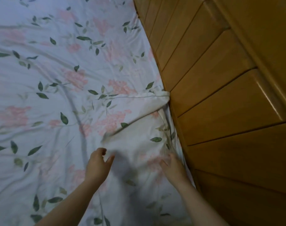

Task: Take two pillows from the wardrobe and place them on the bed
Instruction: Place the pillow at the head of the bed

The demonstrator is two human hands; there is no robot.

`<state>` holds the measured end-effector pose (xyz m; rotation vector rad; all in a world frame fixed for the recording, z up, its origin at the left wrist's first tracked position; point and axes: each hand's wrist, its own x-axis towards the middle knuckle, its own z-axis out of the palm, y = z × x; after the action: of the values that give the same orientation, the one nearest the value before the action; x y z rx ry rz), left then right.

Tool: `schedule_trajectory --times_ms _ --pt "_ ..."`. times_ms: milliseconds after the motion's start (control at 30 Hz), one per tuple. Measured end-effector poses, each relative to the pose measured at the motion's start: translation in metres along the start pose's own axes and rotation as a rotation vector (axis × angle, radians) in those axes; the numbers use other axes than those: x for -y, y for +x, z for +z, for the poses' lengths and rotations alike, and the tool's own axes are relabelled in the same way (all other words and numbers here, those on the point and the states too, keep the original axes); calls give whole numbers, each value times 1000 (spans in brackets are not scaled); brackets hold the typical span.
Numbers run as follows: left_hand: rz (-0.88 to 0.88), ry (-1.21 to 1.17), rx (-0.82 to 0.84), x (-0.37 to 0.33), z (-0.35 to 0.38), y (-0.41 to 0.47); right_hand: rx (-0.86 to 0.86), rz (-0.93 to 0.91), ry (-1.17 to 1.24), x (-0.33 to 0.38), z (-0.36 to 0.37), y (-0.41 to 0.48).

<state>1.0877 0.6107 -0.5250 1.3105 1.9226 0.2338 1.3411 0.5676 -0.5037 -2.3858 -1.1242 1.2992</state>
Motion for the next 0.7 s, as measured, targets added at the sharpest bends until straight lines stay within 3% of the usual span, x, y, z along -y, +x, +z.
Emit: schedule_trajectory --times_ms 267,367,433,533,700 --pt "-286 15 104 49 56 21 74 163 111 -34 29 66" --pt "-356 -38 149 56 77 23 44 205 33 -49 43 80" --pt "-307 -19 127 51 86 22 2 145 10 -54 48 84" --pt "-176 -117 -1 35 84 15 -16 -11 171 -46 47 77" --pt "104 -332 -323 -14 43 0 -269 -280 217 5 12 59"
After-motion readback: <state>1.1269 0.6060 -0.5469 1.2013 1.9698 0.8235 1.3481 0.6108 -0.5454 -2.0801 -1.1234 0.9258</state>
